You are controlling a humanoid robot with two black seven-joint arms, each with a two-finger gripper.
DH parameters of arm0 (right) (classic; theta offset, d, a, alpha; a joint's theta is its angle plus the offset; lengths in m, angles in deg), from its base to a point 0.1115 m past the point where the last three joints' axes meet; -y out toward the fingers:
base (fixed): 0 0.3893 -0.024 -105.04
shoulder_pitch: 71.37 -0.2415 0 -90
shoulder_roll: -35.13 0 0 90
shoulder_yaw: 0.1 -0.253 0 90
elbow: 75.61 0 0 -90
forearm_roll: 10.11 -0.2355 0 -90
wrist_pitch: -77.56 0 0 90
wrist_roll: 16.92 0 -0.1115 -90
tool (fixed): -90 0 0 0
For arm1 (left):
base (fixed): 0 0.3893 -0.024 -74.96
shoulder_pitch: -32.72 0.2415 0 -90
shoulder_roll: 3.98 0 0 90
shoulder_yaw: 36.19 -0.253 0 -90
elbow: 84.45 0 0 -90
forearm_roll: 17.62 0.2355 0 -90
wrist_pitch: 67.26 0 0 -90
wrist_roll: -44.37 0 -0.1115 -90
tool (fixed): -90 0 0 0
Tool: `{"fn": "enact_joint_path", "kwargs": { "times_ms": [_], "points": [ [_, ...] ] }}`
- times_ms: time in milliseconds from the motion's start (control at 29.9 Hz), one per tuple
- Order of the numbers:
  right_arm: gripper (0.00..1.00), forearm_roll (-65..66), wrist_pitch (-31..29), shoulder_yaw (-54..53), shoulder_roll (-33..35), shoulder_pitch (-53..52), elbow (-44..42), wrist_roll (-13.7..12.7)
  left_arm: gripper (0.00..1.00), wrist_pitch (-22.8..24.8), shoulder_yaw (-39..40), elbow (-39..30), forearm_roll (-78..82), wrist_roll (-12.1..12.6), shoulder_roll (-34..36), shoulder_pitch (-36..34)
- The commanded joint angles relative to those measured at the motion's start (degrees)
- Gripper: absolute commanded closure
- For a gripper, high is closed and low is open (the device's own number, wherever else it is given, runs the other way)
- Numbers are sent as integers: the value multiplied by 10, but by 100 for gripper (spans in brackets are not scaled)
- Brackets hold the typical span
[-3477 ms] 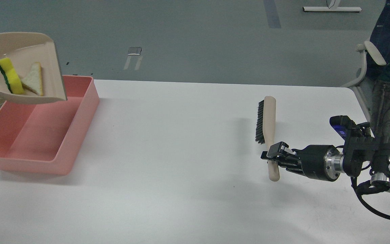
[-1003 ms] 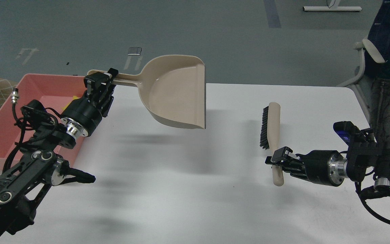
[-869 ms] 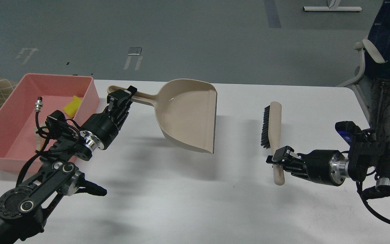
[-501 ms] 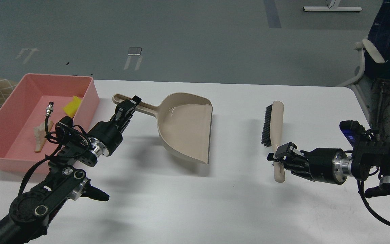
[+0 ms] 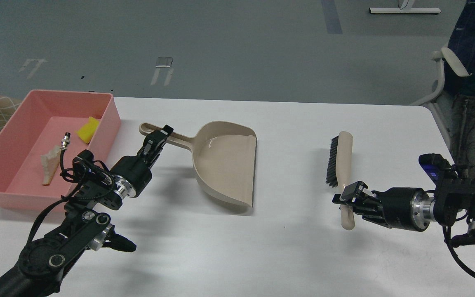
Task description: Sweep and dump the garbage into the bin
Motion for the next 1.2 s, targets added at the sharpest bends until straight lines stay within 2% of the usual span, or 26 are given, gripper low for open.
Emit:
{"fn": "enact_joint_path", "kwargs": {
  "times_ms": [0, 67, 134, 201, 267, 301, 334, 568, 669, 702, 802, 1003, 1137, 1170],
  "points": [
    [90, 0, 0, 0, 1, 0, -3, -1, 100, 0, 0, 4, 0, 0, -1, 0],
    [88, 0, 0, 0, 1, 1, -5, -1, 100, 0, 0, 4, 0, 0, -1, 0],
    [87, 0, 0, 0, 0, 2, -11, -1, 81, -1, 0, 7, 0, 1, -1, 0],
    [87, 0, 0, 0, 0, 3, -11, -1, 46, -1, 0, 11, 0, 1, -1, 0],
    [87, 0, 0, 0, 0, 3, -11, -1, 25, -1, 0, 11, -1, 1, -1, 0],
    [87, 0, 0, 0, -1, 5, -11, -1, 7, -1, 0, 11, 0, 1, -1, 0],
    [87, 0, 0, 0, 0, 8, -11, -1, 1, -1, 0, 11, 0, 1, 0, 1],
    [85, 0, 0, 0, -1, 10, -11, -2, 1, 0, -27, 10, -3, 1, 1, 3],
    [77, 1, 0, 0, -1, 10, -11, -2, 1, 6, -28, 3, -4, -1, 7, 11],
    [70, 2, 0, 0, -1, 10, -12, -2, 1, 10, -28, 1, -4, -1, 8, 14],
    [59, 2, 0, 0, -2, 10, -12, -2, 1, 11, -27, 0, -4, -1, 9, 21],
    [50, 2, 0, 0, -5, 9, -12, -2, 1, 13, -27, -14, -4, -1, 14, 40],
    [25, 1, 0, 0, 0, 8, -11, -3, 1, 19, -27, -27, -4, -3, 26, 55],
    [22, 0, 0, 0, 1, 7, -11, -3, 1, 20, -27, -32, -4, -7, 29, 60]
  ]
}}
